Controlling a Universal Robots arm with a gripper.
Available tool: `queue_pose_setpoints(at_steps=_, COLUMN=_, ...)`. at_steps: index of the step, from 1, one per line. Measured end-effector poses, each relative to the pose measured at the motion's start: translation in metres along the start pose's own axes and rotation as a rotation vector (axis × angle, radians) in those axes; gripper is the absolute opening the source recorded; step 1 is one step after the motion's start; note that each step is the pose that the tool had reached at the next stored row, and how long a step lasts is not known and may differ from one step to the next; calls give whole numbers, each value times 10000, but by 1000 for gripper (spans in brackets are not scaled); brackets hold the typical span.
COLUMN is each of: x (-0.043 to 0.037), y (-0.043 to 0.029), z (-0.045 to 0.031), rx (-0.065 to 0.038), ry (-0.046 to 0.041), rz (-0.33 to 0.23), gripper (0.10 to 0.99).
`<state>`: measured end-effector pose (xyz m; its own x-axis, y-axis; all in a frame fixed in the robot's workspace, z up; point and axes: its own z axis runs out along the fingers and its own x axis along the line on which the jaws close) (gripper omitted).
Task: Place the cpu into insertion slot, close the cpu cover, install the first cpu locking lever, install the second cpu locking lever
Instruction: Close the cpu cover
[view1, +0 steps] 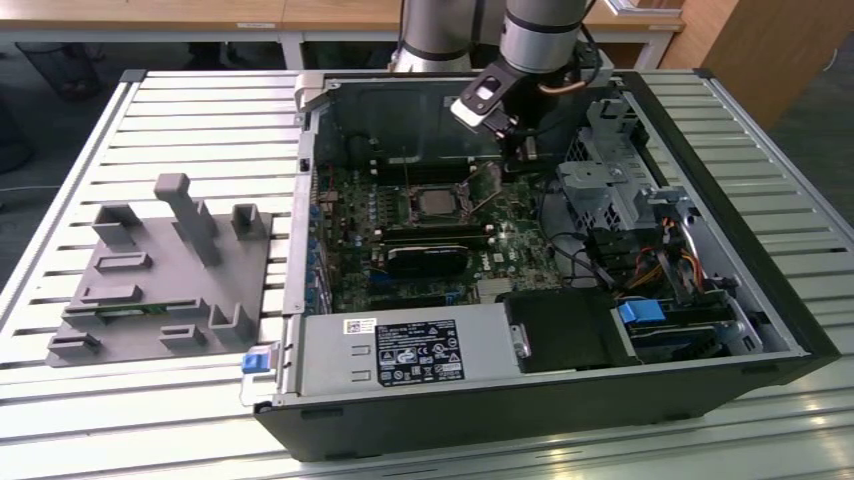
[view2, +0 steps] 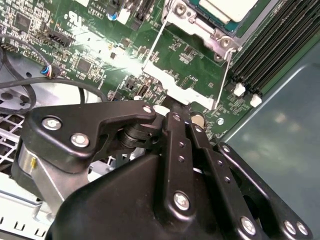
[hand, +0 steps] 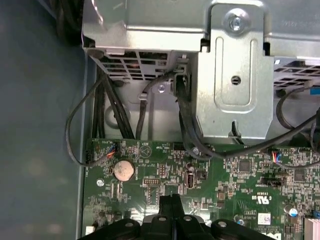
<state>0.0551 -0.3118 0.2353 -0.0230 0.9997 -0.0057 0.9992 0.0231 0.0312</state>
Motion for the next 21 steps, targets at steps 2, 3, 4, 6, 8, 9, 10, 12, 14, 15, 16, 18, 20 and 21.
queue_pose_setpoints(at_steps=2, x=0, y=-21, z=0, rx=0, ry=0, rz=0, gripper=122)
queue_pose_setpoints(at_steps=3, x=1, y=-29, z=0, rx=0, ry=0, rz=0, gripper=122)
queue_pose_setpoints(at_steps=4, x=1, y=-39, z=0, rx=1, ry=-2, rz=0, gripper=122)
queue_pose_setpoints(at_steps=6, x=2, y=-62, z=0, rx=0, ry=-1, rz=-1, gripper=122)
queue_pose_setpoints(at_steps=8, x=2, y=-90, z=0, rx=0, ry=-1, rz=0, gripper=122)
queue_pose_setpoints(at_steps=9, x=3, y=-104, z=-1, rx=1, ry=-1, rz=1, gripper=122)
queue_pose_setpoints(at_steps=10, x=3, y=-118, z=-1, rx=0, ry=-1, rz=0, gripper=122)
queue_pose_setpoints(at_steps=12, x=4, y=-151, z=-1, rx=0, ry=-1, rz=-1, gripper=122)
queue_pose_setpoints(at_steps=14, x=5, y=-178, z=-2, rx=0, ry=0, rz=1, gripper=122)
queue_pose_setpoints(at_steps=15, x=6, y=-202, z=-2, rx=0, ry=0, rz=3, gripper=122)
queue_pose_setpoints(at_steps=16, x=6, y=-229, z=-3, rx=0, ry=-2, rz=4, gripper=122)
queue_pose_setpoints(at_steps=18, x=7, y=-274, z=-4, rx=-1, ry=-1, rz=8, gripper=122)
queue_pose_setpoints(at_steps=20, x=8, y=-315, z=-4, rx=-1, ry=0, rz=12, gripper=122)
queue_pose_setpoints(at_steps=21, x=8, y=-336, z=-5, rx=-1, ry=-1, rz=13, gripper=122)
